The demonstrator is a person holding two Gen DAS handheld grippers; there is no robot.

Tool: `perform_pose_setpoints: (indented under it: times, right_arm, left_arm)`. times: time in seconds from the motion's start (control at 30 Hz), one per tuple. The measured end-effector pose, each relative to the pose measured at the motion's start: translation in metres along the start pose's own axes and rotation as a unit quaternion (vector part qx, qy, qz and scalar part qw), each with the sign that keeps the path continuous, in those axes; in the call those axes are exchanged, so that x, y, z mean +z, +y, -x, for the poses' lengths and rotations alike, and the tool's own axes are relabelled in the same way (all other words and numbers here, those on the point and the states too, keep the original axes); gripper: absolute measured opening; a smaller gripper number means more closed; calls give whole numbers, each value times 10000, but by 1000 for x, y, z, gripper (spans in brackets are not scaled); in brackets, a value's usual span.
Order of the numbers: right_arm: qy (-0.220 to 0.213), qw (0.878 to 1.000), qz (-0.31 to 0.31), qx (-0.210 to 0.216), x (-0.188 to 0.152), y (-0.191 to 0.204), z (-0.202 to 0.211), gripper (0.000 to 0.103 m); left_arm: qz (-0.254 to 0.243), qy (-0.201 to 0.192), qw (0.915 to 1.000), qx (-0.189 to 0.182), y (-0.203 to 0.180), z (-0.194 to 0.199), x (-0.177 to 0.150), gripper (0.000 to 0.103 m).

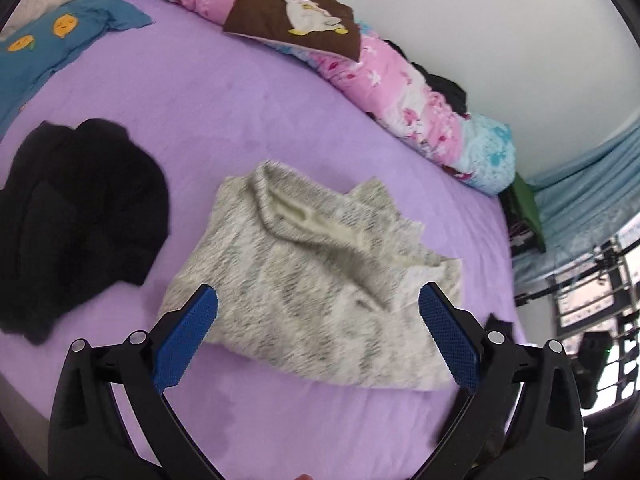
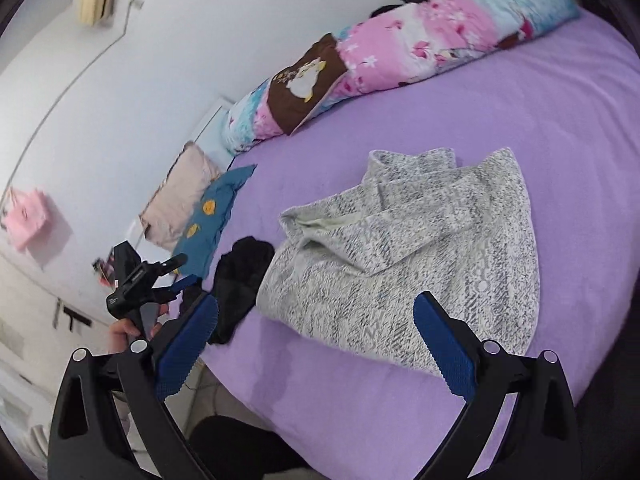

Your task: Fold large clothes

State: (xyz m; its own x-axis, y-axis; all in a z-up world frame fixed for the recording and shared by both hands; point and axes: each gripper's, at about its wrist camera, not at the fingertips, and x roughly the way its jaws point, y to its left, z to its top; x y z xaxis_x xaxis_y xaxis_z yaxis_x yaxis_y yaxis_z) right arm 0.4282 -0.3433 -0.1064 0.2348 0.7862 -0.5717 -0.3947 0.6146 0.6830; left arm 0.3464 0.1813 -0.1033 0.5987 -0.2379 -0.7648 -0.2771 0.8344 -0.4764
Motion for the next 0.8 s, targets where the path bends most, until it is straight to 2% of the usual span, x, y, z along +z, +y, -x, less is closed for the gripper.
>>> perform_pose_setpoints:
  times: [0.1, 0.23, 0.4, 0.53, 0.63, 0.8]
  right_arm:
    - [179, 9988, 365, -257, -4, 18, -15, 96]
    - [215, 9941, 869, -619, 2, 41, -38, 96]
    - [386, 9871, 1216, -970, 14, 58, -79, 96]
    - [659, 9754, 1589, -1381, 24, 72, -122, 96]
    - [776, 9592, 2143, -1671, 31, 89, -152, 96]
    - [1044, 9422, 2683, -1714, 40, 115, -198, 96]
  left_arm:
    - [81, -227, 9996, -120, 16, -2, -12, 97]
    - [-120, -327, 9993, 96, 30, -18, -12, 97]
    - [-257, -362, 9982, -398, 37, -44, -2, 97]
    - [-610, -653, 9959, -130, 34, -59, -8, 97]
    - [-757, -840, 9936, 29, 37, -70, -17, 97]
    - [-795, -873, 9928, 200, 51, -97, -30, 97]
